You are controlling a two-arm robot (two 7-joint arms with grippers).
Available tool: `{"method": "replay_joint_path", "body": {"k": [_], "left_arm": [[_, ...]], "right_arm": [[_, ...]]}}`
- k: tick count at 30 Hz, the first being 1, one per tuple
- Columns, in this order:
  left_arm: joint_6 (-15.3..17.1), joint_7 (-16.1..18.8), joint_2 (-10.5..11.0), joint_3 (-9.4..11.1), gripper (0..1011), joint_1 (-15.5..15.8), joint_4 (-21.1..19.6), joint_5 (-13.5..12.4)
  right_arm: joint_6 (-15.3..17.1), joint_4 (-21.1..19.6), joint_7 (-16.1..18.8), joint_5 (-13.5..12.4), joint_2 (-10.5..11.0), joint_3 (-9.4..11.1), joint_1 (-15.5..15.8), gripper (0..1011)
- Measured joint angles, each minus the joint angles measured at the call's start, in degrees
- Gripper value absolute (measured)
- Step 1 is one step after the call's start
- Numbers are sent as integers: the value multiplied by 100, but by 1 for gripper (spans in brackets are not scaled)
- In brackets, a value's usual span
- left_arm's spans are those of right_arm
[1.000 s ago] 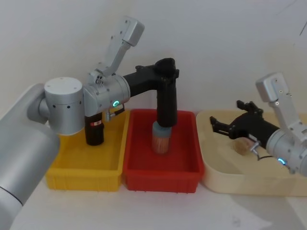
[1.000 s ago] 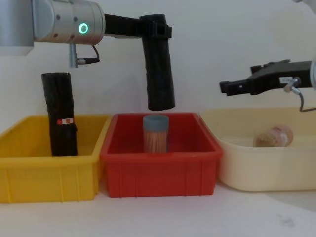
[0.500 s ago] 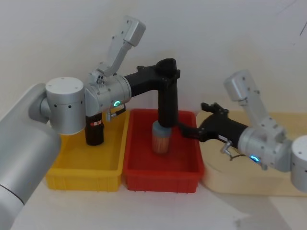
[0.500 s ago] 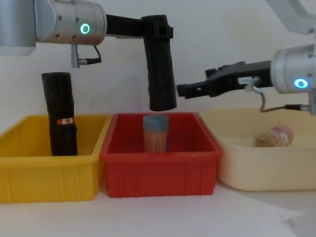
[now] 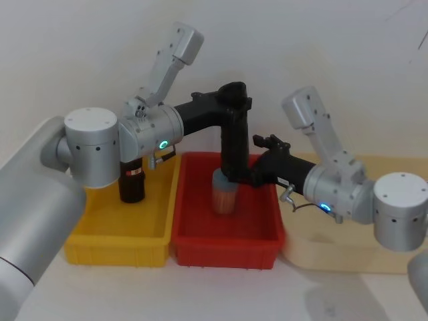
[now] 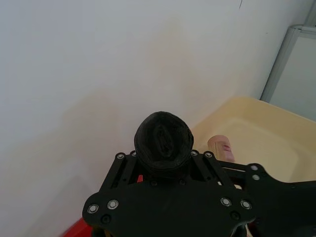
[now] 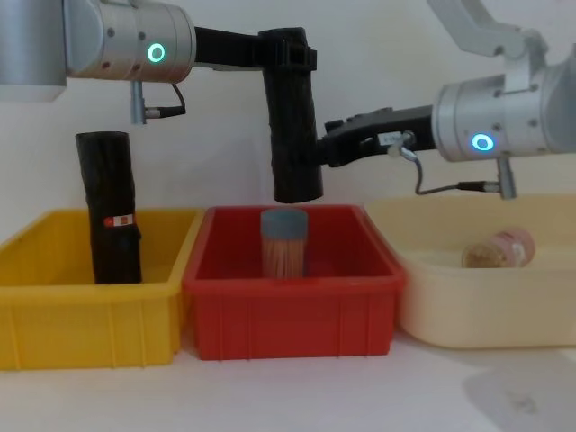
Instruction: Pick up the garbage bag with the one hand and transfer it to the other hand.
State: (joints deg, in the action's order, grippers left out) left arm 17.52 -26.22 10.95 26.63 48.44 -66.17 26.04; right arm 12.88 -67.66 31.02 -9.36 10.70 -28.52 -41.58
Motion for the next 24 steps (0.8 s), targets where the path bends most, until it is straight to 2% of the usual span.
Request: {"method": "replay_joint_path", "body": {"k": [11, 24], "left_arm": [[0, 0, -1, 0, 366, 4, 6, -1], [1, 0, -1, 0, 366, 4, 6, -1]], "right_arm": [[-65, 463, -128, -52, -268, -46, -276, 1000], [-104, 1118, -482, 3, -623, -101, -611, 1000]]}}
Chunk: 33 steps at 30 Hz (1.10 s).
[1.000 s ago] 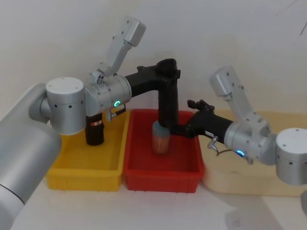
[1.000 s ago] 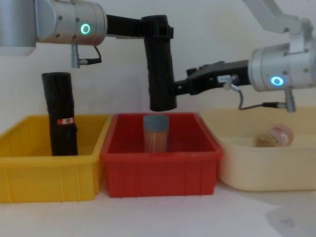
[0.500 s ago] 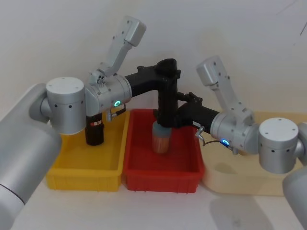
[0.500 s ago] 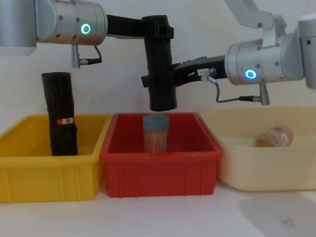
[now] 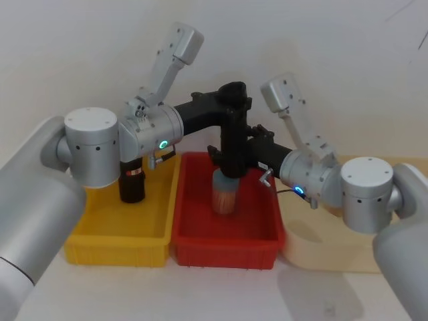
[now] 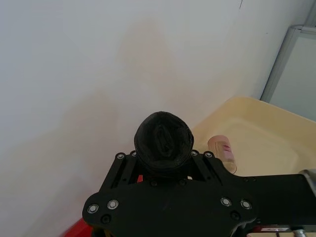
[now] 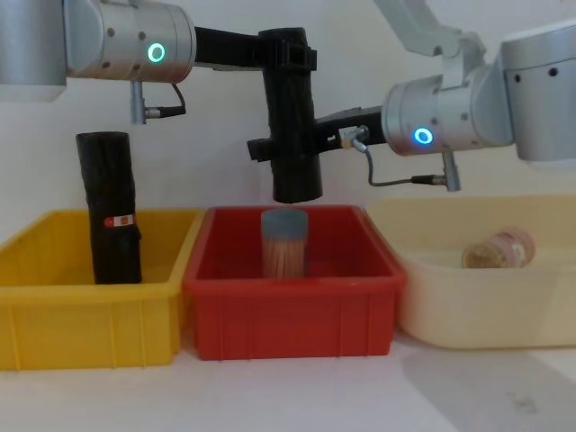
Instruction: Pick up the garbage bag with the one hand and transfer it to the other hand.
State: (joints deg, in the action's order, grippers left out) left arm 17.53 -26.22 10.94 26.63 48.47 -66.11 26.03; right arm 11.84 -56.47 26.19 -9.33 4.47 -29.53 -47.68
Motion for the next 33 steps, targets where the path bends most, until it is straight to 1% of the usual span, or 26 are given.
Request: {"method": "replay_joint_path", "body": {"k": [4, 5, 6, 7, 10, 13, 19, 21, 23, 24, 25, 28, 31, 33], "left_arm": [[0, 0, 0, 0, 366, 0, 0, 0], [0, 0, 0, 0, 366, 0, 0, 0], [0, 0, 0, 0, 366, 0, 0, 0], [0, 0, 0, 0, 366, 0, 0, 0], [0, 0, 0, 0, 366, 0, 0, 0], [0, 0, 0, 0, 366, 0, 0, 0], [0, 1, 0, 0, 371, 0, 0, 0], [0, 1, 0, 0, 409, 0, 0, 0], [0, 1, 0, 0, 483, 0, 0, 0], [0, 1, 0, 0, 498, 0, 0, 0], [0, 1, 0, 0, 555, 0, 0, 0], [0, 1, 0, 0, 611, 0, 0, 0], [0, 1, 0, 0, 727, 0, -1, 0], [0, 1, 0, 0, 779, 0, -1, 0]], "right_arm": [[-17, 134, -88, 41, -79, -12, -59, 1000], [-20, 157, -103, 49, -92, -15, -69, 991], [-24, 201, -133, 62, -117, -18, -88, 961], [-27, 237, -158, 73, -140, -21, -105, 961], [-35, 282, -189, 88, -169, -25, -127, 892], [-42, 328, -224, 103, -201, -29, -149, 793], [-48, 401, -270, 121, -241, -34, -176, 629], [-48, 414, -276, 124, -250, -36, -184, 587], [-49, 426, -284, 130, -256, -37, -188, 549], [-49, 428, -284, 131, -257, -36, -188, 546], [-50, 428, -284, 133, -257, -34, -188, 542], [-53, 428, -284, 133, -257, -20, -188, 540], [-57, 387, -316, 132, -248, 23, -164, 539], [-62, 348, -354, 131, -237, 56, -146, 539]]}}
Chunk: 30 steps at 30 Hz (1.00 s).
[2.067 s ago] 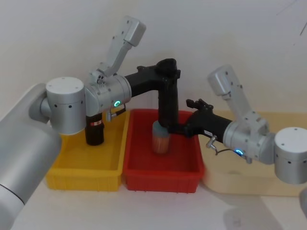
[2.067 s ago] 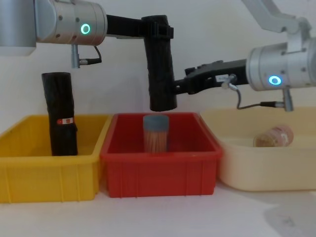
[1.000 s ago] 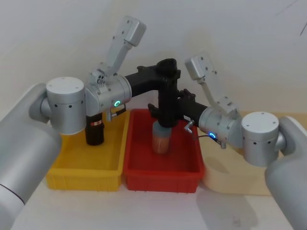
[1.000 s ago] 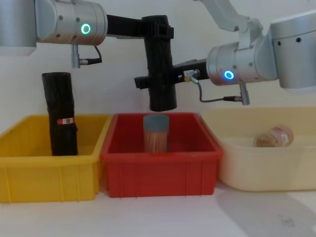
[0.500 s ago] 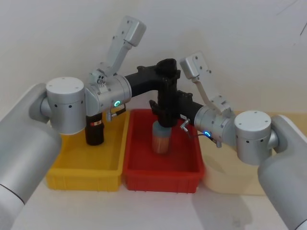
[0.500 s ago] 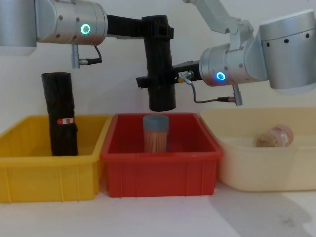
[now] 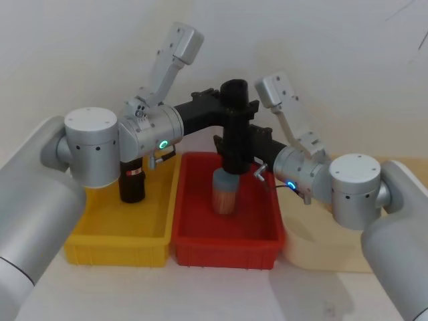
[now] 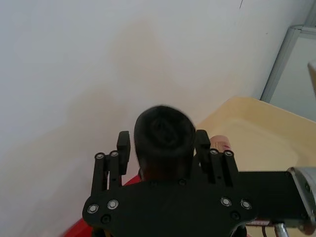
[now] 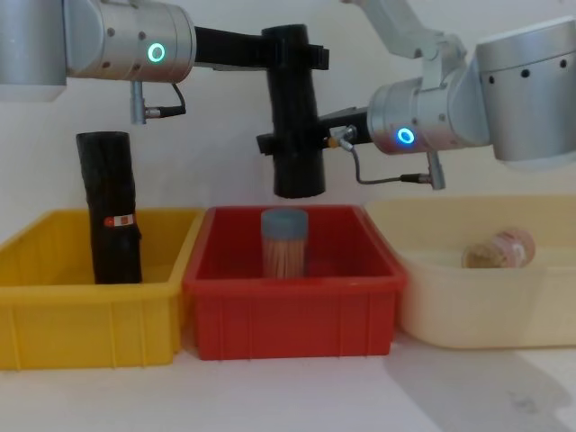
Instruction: Pick up the garbage bag with the one hand and transfer it to the other hand.
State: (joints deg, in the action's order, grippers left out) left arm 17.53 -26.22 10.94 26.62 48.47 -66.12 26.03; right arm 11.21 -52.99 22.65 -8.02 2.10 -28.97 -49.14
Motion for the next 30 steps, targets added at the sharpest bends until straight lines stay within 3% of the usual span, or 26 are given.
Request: {"method": "replay_joint_path", "body": {"k": [9, 20, 30], "left_arm": [[0, 0, 0, 0, 1002, 0, 0, 0], [0, 0, 0, 0, 1002, 0, 0, 0], [0, 0, 0, 0, 1002, 0, 0, 0]], "right_arm": [[-52, -211, -315, -3, 113, 263, 91, 539], [-26, -390, -673, 39, 432, 641, 162, 539], [371, -424, -758, 175, 865, 823, 258, 539]]}}
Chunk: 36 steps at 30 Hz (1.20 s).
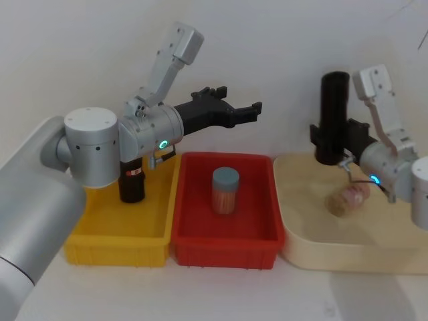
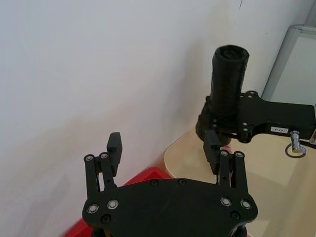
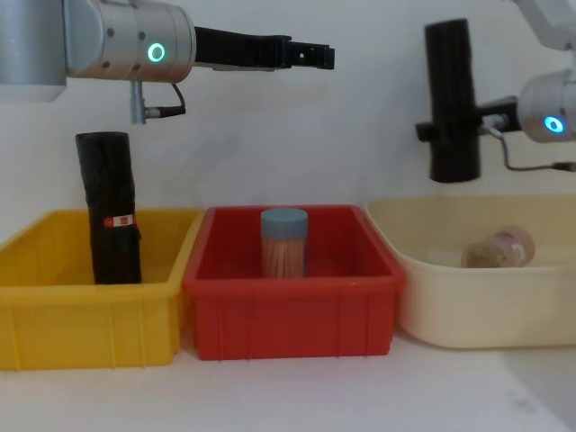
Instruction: Pick up the garbage bag with the one hand and transfer it to the other hand.
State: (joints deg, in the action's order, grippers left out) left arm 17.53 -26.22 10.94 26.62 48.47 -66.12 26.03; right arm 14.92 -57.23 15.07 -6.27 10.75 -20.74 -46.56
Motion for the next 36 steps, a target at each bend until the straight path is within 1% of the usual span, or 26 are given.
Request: {"method": "replay_joint_path", "body": {"k": [6, 7, 9, 10, 15, 16, 17, 19, 20, 22, 36], "left_arm": [[0, 0, 0, 0, 1001, 0, 0, 0], [0, 0, 0, 0, 1001, 0, 0, 0], [0, 0, 0, 0, 1002, 0, 0, 0], [0, 0, 0, 0, 1002, 0, 0, 0], [0, 0, 0, 0, 1002, 0, 0, 0], [0, 0, 0, 0, 1002, 0, 0, 0], [0, 0, 0, 0, 1002, 0, 0, 0], [0, 0, 0, 0, 1001, 0, 0, 0], [0, 0, 0, 0, 1002, 0, 0, 0], [0, 0, 0, 0, 1002, 0, 0, 0], [0, 0, 0, 0, 1002, 0, 0, 0]], "right_arm": [[162, -43, 150, 49, 178, -7, 61, 547], [205, -59, 204, 62, 217, -17, 78, 596], [240, -77, 250, 75, 257, -26, 98, 648], [270, -92, 289, 87, 290, -34, 115, 695], [339, -128, 383, 110, 365, -52, 152, 820], [351, -132, 396, 113, 376, -55, 157, 874], [369, -142, 417, 121, 396, -61, 168, 874], [385, -149, 439, 128, 412, -65, 175, 922], [402, -158, 456, 132, 428, -68, 184, 966], [414, -164, 473, 136, 440, -70, 189, 1002], [476, -197, 553, 159, 508, -85, 223, 999]]}}
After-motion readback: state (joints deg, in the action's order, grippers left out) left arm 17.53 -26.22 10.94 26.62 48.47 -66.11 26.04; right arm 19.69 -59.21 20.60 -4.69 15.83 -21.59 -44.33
